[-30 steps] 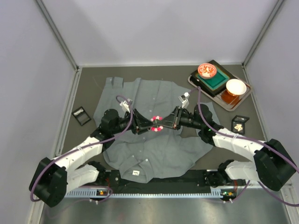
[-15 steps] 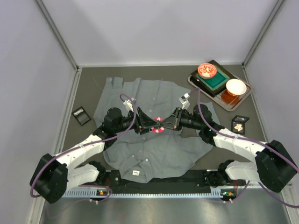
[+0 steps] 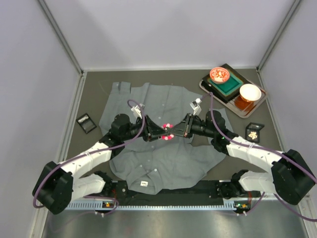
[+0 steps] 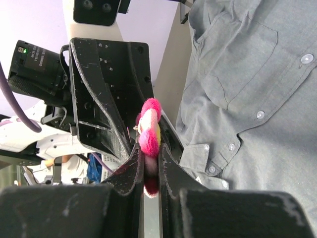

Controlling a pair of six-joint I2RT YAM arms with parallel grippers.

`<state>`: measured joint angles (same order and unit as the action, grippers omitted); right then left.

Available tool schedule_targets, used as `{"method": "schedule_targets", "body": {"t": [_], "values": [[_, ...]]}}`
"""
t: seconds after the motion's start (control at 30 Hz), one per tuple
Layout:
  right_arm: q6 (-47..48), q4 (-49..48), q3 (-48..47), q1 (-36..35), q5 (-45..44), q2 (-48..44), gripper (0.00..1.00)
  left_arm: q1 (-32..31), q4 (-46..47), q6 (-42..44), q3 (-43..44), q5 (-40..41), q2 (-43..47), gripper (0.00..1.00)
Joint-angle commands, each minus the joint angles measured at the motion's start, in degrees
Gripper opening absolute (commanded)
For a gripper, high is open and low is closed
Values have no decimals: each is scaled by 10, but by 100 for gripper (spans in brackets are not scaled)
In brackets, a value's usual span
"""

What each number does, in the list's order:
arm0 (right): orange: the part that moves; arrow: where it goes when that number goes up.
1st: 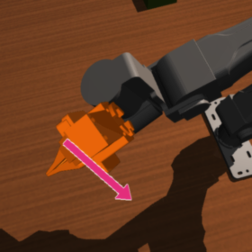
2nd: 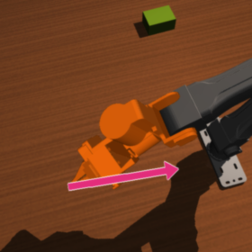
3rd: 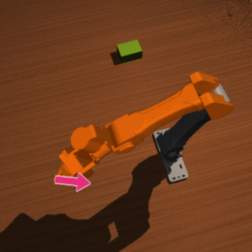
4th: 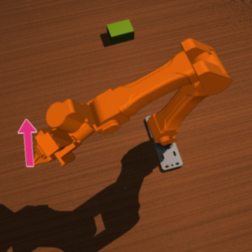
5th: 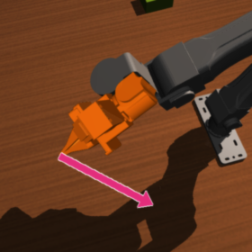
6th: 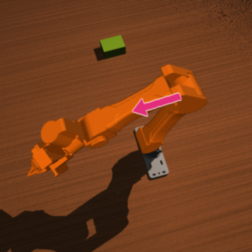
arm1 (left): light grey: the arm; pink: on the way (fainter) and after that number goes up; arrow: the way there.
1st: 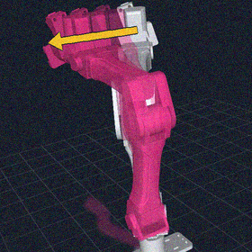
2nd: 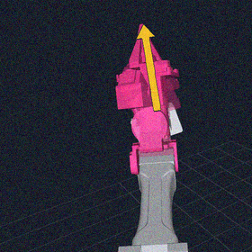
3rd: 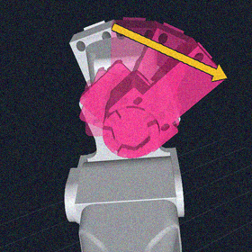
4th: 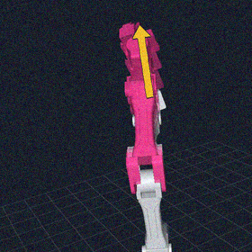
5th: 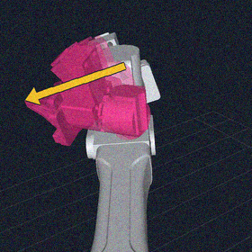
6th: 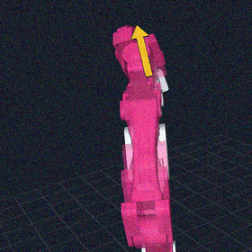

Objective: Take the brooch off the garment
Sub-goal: Close the brooch.

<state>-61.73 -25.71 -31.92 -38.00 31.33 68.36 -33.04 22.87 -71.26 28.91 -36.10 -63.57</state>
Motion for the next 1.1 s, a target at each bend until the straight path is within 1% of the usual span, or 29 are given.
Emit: {"method": "schedule_targets", "body": {"t": [0.0, 0.07, 0.13, 0.17, 0.3, 0.37, 0.4, 0.43, 0.5, 0.53, 0.67, 0.77, 0.83, 0.9, 1.0, 1.07], "values": [[-1, -63, -9, -3, 34, -7, 0, -3, 48, 6, 1, 7, 19, 26], [6, -65, -8, -2, 44, -7, 0, -4, 53, 4, -4, 5, 21, 21], [8, -64, -2, 2, 47, -11, 0, -3, 58, 7, -6, 3, 25, 18], [9, -64, 1, 4, 50, -14, 0, -3, 59, 9, -7, 2, 26, 12], [10, -86, 8, 4, 65, -12, 0, -3, 60, 21, -14, -5, 30, 5], [7, -132, 12, 4, 90, -4, 0, -3, 79, 23, -18, -16, 33, 5], [9, -146, 12, 4, 102, 0, 0, -3, 94, 24, -25, -23, 32, 6], [8, -187, 14, 5, 116, 14, 0, -4, 117, 27, -28, -30, 30, 7], [-11, -228, 16, 5, 159, 30, 0, -3, 129, 31, -26, -60, 21, 9], [-22, -287, 17, 4, 171, 48, 0, -4, 142, 31, -25, -71, 17, 8], [-51, -352, 12, 5, 232, 92, 0, -3, 188, 16, -28, -104, 7, 8], [-70, -387, 6, 5, 267, 113, 0, -4, 180, 21, -18, -132, -2, 9], [-76, -398, 4, 3, 283, 116, 0, -3, 180, 19, -14, -151, -10, 7], [-72, -399, 1, 2, 297, 114, 0, -3, 204, 2, -22, -151, -16, 7], [-52, -384, 4, 3, 301, 102, 0, -3, 229, -16, -32, -149, -18, 4], [-48, -390, 9, 2, 302, 94, 0, -3, 229, -22, -37, -144, -18, 2]]}}
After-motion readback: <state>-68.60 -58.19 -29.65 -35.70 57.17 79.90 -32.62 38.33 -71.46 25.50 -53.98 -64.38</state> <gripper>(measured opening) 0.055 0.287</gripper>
